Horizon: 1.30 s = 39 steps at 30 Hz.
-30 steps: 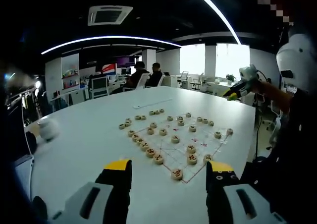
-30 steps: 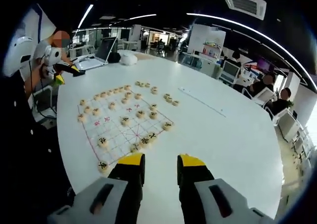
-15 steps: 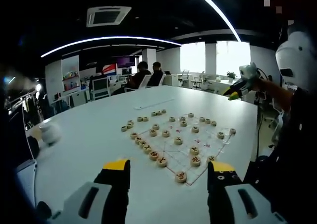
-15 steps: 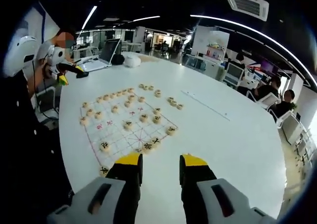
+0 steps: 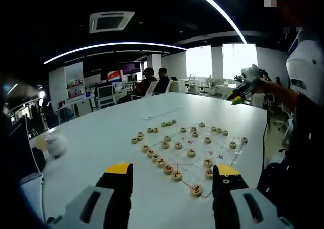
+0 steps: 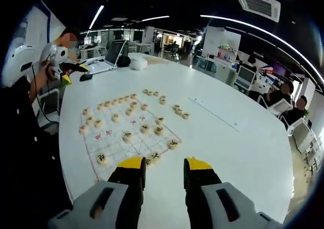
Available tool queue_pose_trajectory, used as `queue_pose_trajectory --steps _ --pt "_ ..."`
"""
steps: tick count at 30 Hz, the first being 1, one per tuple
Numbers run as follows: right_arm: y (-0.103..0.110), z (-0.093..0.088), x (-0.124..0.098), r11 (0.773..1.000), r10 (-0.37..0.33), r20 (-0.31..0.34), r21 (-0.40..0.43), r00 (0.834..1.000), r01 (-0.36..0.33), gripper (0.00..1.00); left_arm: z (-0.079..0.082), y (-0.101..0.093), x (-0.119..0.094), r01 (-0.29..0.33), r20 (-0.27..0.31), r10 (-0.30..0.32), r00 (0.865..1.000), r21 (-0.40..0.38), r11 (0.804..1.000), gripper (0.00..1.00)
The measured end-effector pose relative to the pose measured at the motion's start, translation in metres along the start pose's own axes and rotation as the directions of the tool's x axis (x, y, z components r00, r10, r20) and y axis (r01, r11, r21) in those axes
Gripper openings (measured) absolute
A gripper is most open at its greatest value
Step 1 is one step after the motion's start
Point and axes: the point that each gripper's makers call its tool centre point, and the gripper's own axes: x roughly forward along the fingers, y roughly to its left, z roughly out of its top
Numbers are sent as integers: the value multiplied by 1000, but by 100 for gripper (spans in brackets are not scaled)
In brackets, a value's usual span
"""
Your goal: Pick up the chess pieces one by one and place each piece onto its starting position on the chessboard, setting the pieces on their correct points until all the chess pieces are arranged in the starting layout
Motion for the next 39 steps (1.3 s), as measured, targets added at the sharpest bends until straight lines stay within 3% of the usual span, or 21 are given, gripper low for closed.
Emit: queue_pose_trajectory --steps 7,10,18,24,31,39 --pt "-7 18 16 999 22 -4 -29 1000 -22 31 18 25 10 -28 1 28 1000 22 999 64" --pt "-9 22 30 998 38 -25 -46 999 -39 31 22 25 13 -34 9 34 999 28 999 64" --pt "-12 39 74 988 105 -125 -103 987 -118 33 12 14 9 -22 8 22 1000 27 999 64" --pt "-23 60 129 978 136 -194 -129 971 -163 33 2 12 -4 -37 22 37 999 -1 999 64" --pt "-40 61 185 977 125 -284 -133 951 -168 32 -7 13 -15 -52 28 53 998 -28 998 64" --pt "-51 44 238 980 104 -390 -116 915 -161 32 -17 14 -24 -68 28 70 997 -56 996 64"
